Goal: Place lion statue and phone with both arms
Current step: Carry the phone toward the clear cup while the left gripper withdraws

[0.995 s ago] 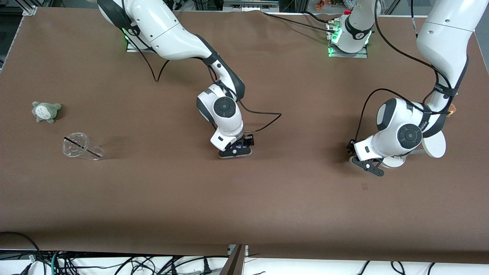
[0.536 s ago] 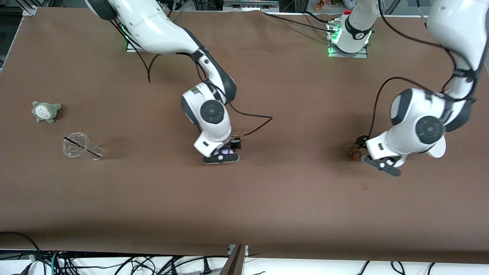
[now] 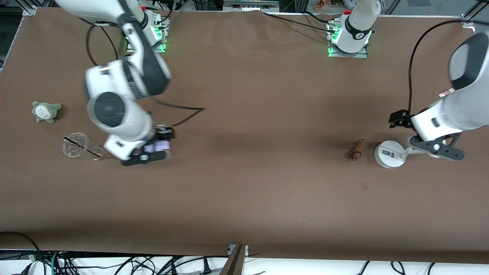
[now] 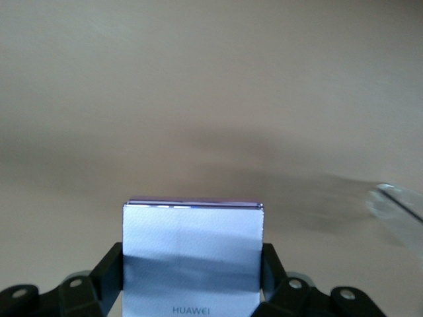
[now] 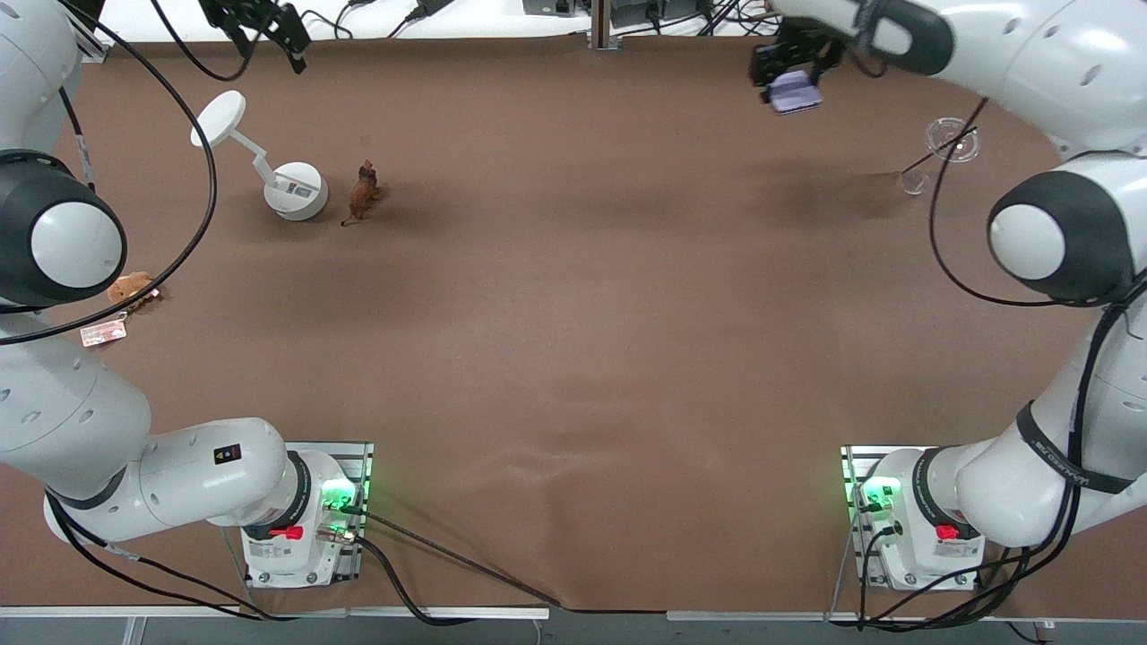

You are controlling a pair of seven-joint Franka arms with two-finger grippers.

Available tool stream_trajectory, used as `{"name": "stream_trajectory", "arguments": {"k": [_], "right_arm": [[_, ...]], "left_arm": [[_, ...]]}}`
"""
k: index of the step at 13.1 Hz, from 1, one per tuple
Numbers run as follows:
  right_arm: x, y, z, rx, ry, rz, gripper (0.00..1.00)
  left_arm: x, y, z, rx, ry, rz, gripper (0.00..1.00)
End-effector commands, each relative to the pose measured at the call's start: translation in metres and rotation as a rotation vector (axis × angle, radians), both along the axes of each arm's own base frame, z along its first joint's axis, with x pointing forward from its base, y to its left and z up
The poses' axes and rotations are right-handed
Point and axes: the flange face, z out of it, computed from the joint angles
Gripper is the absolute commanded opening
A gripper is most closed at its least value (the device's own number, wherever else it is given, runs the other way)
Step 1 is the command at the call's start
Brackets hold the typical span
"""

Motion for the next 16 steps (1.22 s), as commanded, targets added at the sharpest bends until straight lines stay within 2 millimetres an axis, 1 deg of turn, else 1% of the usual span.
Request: {"name": "stream_trajectory", "arguments": {"k": [1,2,3,4,5,6,8,9,10,11,12,14,16], "right_arm": [[-0.003,-0.058,0.003,0.031,0.044,0.026,0.00],[0.000,-0.077,-0.002,0.036,0.050,0.032,0.00],[0.003,-0.094,-0.006,0.040,0.050,0.029,0.00],[0.004,-0.111,-0.016,0.051,0.054,0.016,0.00],[0.003,-0.125,-0.031,0.076,0.057,0.009,0.00],[0.002,-0.141,-0.049,0.088,0.046,0.018,0.00],[-0.001,-0.166,-0.082,0.099,0.001,0.032,0.00],[-0.005,-0.173,-0.102,0.102,-0.023,0.041,0.00],[-0.007,-0.178,-0.118,0.102,-0.056,0.054,0.00],[-0.010,-0.181,-0.136,0.102,-0.086,0.059,0.00],[-0.014,-0.188,-0.153,0.102,-0.108,0.051,0.00],[-0.017,-0.191,-0.184,0.102,-0.141,0.048,0.00],[-0.018,-0.194,-0.207,0.103,-0.173,0.054,0.00]], "left_arm": [[-0.004,0.006,0.032,-0.004,0.009,0.026,1.00],[-0.006,0.004,0.038,-0.015,0.003,0.028,1.00],[-0.010,0.006,0.048,-0.006,-0.015,0.034,1.00],[-0.018,-0.005,0.059,0.009,-0.046,0.041,1.00],[-0.022,-0.003,0.055,0.025,-0.050,0.108,1.00],[-0.030,-0.004,0.058,0.021,-0.079,0.185,1.00],[-0.044,0.008,0.048,-0.034,-0.128,0.253,1.00],[-0.052,0.015,0.046,-0.044,-0.171,0.274,1.00],[-0.062,0.015,0.045,-0.040,-0.183,0.270,1.00],[-0.070,0.014,0.052,-0.014,-0.198,0.261,1.00],[-0.075,0.005,0.054,0.030,-0.204,0.226,1.00],[-0.073,0.002,0.055,0.043,-0.204,0.220,1.00],[-0.071,0.004,0.053,0.043,-0.197,0.216,1.00]]}}
